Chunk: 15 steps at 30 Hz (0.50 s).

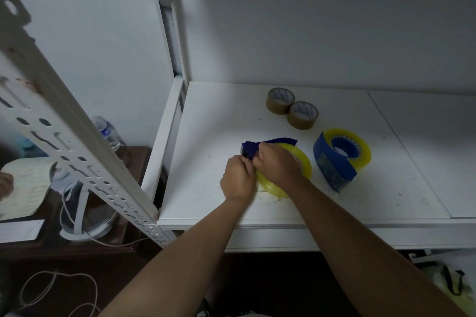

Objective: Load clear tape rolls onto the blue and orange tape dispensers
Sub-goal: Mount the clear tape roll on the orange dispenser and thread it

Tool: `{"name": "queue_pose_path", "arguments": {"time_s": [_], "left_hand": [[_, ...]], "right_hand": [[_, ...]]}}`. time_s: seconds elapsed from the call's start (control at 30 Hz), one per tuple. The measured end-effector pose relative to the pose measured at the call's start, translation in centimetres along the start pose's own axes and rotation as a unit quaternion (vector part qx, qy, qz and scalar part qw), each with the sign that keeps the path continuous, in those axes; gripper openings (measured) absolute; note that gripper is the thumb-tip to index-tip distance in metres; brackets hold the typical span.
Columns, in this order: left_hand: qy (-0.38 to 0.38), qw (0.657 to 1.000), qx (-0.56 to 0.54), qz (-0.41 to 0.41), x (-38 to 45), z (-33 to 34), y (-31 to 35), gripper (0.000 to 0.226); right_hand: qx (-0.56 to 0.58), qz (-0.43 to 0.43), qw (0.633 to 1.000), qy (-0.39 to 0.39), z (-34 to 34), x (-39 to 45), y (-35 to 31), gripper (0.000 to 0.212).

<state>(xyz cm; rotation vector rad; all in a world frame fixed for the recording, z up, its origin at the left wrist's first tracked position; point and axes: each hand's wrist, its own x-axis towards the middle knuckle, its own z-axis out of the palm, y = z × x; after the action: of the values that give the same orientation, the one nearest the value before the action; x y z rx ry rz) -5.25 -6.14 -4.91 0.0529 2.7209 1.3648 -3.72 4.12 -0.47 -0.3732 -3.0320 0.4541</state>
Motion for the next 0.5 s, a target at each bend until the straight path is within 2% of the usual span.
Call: {"name": "queue_pose_path", "arguments": {"time_s": [0.27,0.37,0.5], "left_hand": [[-0.005,0.998,-0.06,0.017,0.5,-1.0,-1.1,0.016],[-0.011,0.994,-0.105,0.016,0.8,-1.3,-1.5,0.015],[-0.076,0.993,-0.082,0.025,1.6,-2.1,-1.5,0.015]], "right_hand": [[0.027,-0.02,0.999,0.012,-0.4,-0.5,-0.1,0.027],[0.03,-0.019,0.999,0.015,-0.3,-0.4,0.0,0.026],[0.042,-0.018,0.999,0.012,0.0,-0.3,0.1,0.033]]}}
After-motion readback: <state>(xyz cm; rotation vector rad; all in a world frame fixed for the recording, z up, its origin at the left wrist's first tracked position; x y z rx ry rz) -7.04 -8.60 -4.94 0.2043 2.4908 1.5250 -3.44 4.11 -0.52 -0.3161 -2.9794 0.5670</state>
